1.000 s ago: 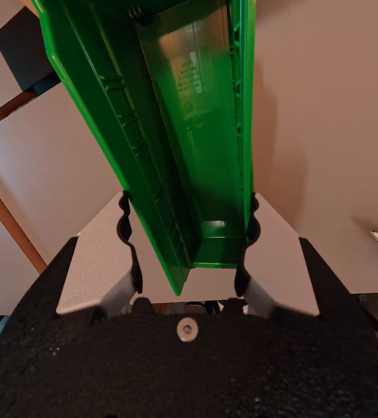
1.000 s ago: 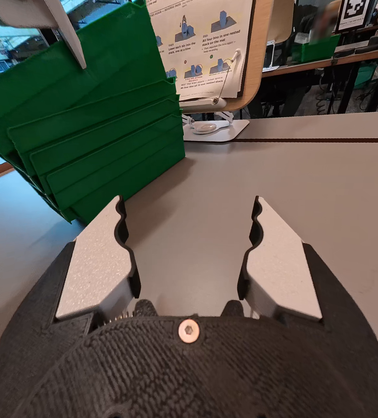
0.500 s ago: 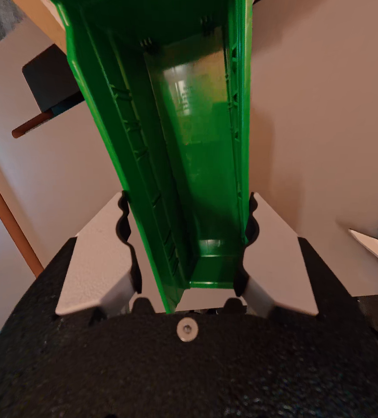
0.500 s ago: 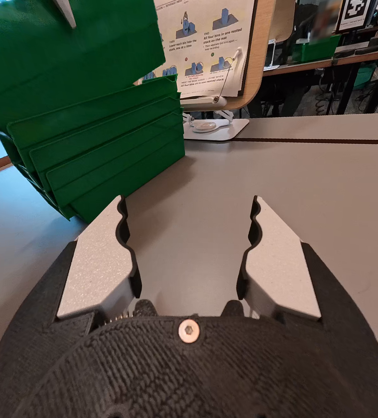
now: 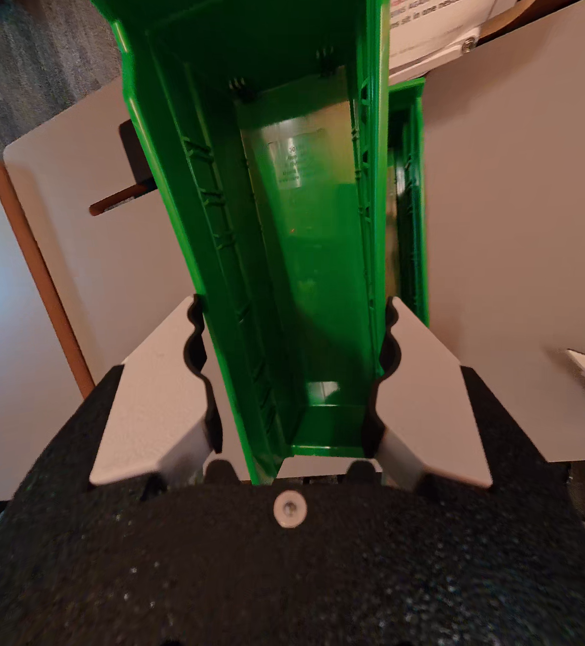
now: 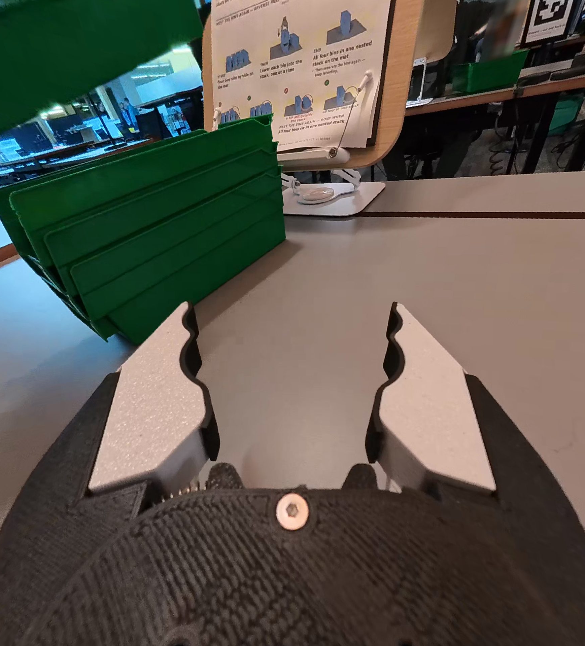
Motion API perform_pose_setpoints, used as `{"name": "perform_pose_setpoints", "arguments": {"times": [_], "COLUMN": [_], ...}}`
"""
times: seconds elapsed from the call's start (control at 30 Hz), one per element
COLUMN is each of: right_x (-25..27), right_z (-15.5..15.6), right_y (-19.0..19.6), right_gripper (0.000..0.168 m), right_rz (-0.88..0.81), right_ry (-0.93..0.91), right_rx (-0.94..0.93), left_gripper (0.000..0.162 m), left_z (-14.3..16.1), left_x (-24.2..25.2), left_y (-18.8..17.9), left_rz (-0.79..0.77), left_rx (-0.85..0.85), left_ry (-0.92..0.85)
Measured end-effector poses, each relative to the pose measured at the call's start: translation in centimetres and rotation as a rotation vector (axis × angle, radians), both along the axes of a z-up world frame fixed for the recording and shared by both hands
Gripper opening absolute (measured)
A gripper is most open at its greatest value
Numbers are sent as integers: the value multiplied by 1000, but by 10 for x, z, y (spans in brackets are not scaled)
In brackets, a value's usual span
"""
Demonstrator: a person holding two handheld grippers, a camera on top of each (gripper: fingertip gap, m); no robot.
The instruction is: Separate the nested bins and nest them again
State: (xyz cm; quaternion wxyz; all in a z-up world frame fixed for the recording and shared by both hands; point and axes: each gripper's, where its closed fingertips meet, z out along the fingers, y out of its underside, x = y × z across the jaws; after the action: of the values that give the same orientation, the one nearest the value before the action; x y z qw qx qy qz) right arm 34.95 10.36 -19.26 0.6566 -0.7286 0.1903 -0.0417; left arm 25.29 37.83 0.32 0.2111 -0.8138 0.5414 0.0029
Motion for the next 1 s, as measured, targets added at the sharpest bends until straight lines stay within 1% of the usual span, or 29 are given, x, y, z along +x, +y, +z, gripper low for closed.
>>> {"name": "perform_pose_setpoints", "arguments": {"times": [0.23, 0.37, 0.6, 0.8, 1.0], "right_x": [2, 0, -3, -11, -15], "right_z": [-2, -4, -1, 5, 13], "right_y": [-1, 1, 3, 7, 8], "right_gripper": [107, 107, 107, 107, 108], "right_rz": [-5, 0, 4, 19, 8], "right_ry": [4, -7, -26, -24, -93], "right_rx": [-5, -21, -29, -20, -53], "left_gripper": [98, 98, 98, 98, 97], "left_z": [1, -12, -56, -104, -149], "left_x": [-30, -47, -69, -77, -92], "left_y": [36, 54, 80, 107, 124], "left_rz": [61, 94, 139, 191, 168], "left_rx": [-1, -19, -90, -145, -186], "left_ry": [12, 30, 52, 56, 124]}}
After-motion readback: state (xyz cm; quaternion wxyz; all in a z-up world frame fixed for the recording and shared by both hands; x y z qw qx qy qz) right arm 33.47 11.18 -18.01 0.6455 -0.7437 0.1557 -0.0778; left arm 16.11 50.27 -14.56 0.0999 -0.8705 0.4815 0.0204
